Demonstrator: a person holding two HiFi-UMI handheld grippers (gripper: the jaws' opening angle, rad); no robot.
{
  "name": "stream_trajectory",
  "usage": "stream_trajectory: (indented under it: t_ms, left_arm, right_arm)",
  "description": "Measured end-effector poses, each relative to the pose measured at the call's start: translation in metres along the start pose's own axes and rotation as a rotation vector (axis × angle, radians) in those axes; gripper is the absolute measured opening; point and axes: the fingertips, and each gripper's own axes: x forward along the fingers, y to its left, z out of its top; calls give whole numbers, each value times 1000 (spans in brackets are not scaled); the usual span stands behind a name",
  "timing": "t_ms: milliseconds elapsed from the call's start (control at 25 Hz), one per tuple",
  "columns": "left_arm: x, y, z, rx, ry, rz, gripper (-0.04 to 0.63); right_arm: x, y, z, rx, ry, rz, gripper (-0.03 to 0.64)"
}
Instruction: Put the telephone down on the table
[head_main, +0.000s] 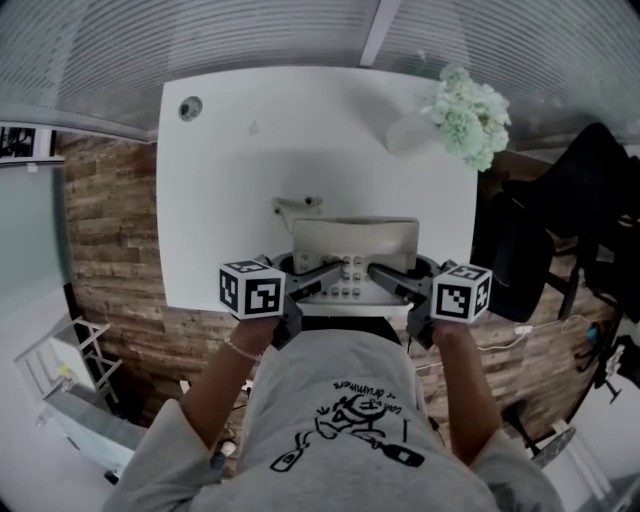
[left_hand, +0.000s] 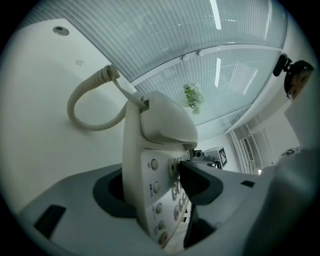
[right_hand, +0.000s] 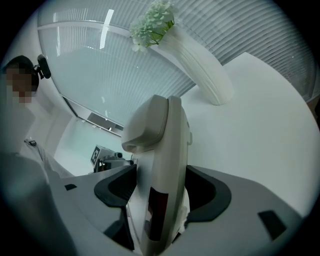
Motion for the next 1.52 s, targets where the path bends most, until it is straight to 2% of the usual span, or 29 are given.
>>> stream_trajectory:
  t_ms: [280, 400, 480, 840, 1520]
  left_arm:
    - [5, 13, -6, -13, 8, 16, 258]
    - [9, 20, -11, 21, 36, 54, 269]
    - [14, 28, -19, 69, 74, 112, 373]
    - [27, 56, -30, 36, 88, 140, 374]
    - [38, 77, -36, 52, 100, 176, 375]
  right_arm:
    - [7, -12, -7, 15, 16, -2, 314]
    - [11, -16, -10, 19, 18, -5, 314]
    - [14, -20, -12, 9, 22, -13, 313]
    - [27, -45, -22, 37, 48, -25, 313]
    - [40, -68, -31, 75, 39, -18, 313]
